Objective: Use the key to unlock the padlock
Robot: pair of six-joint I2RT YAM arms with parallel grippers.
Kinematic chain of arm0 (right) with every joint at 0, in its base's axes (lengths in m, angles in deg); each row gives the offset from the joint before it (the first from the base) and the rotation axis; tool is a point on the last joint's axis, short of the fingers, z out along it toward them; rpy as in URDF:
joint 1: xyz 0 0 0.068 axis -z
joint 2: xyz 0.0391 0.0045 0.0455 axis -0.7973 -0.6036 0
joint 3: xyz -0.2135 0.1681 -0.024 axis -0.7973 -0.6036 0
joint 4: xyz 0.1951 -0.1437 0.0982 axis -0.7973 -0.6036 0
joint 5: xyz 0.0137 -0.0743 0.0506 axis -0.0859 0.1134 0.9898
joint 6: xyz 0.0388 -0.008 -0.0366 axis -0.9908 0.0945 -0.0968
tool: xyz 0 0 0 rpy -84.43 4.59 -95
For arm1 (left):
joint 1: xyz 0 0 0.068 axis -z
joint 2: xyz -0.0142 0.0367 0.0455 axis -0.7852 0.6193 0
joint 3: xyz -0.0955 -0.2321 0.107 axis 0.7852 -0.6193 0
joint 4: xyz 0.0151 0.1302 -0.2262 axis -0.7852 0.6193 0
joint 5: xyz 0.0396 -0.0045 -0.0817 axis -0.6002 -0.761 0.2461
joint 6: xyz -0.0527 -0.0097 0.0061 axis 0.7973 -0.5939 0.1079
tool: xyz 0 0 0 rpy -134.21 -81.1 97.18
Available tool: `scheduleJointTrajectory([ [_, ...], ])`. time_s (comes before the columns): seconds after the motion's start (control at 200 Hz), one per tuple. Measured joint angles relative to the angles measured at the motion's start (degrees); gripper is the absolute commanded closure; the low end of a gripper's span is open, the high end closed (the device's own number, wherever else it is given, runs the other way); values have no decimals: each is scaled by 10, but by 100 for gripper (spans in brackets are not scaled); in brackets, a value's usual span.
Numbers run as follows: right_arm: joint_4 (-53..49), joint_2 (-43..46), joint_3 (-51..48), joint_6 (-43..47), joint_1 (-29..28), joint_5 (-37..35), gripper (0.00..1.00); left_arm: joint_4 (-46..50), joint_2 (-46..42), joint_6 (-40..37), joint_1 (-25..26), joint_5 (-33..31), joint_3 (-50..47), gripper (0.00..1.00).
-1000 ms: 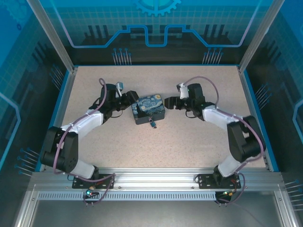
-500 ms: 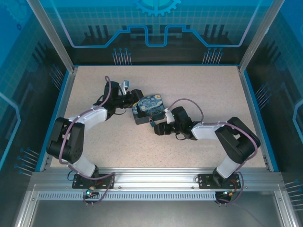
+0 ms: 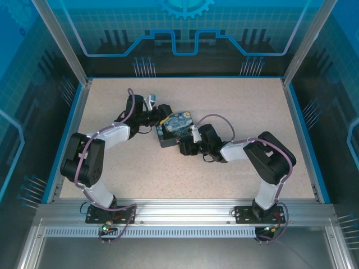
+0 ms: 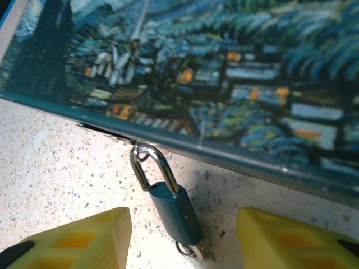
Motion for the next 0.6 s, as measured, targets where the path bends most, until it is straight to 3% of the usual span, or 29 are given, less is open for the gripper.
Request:
scheduleJointTrajectory([
  [0.39, 9, -12, 0, 2, -1, 13, 58, -1, 13, 0, 0, 0, 0, 42],
  [0.6, 10, -14, 0, 3, -1, 15, 68, -2, 17, 0, 0, 0, 0, 42],
])
